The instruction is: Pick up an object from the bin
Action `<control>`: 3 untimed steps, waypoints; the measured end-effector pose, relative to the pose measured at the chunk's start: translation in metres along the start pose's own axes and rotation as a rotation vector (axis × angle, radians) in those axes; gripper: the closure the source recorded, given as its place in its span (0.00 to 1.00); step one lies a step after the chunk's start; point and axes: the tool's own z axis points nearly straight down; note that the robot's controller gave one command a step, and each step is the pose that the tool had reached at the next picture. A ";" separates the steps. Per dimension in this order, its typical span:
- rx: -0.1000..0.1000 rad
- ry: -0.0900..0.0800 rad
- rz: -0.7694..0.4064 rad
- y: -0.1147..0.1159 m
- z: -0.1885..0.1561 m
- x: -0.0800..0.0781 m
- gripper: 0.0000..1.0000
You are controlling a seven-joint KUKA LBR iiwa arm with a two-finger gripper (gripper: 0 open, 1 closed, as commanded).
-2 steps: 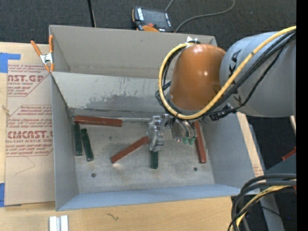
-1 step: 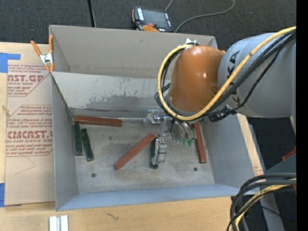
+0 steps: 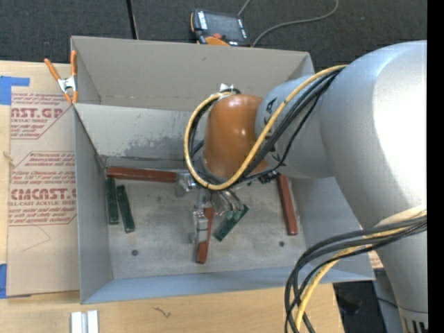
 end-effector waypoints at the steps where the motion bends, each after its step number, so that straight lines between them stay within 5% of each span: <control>1: 0.002 -0.001 0.268 -0.075 -0.007 0.024 0.00; 2: 0.000 -0.002 0.266 -0.073 -0.007 0.024 1.00; 3: 0.002 -0.003 0.196 -0.064 -0.004 0.008 1.00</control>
Offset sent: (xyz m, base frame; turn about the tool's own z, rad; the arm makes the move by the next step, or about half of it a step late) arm -0.0127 -0.0762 0.0075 0.2658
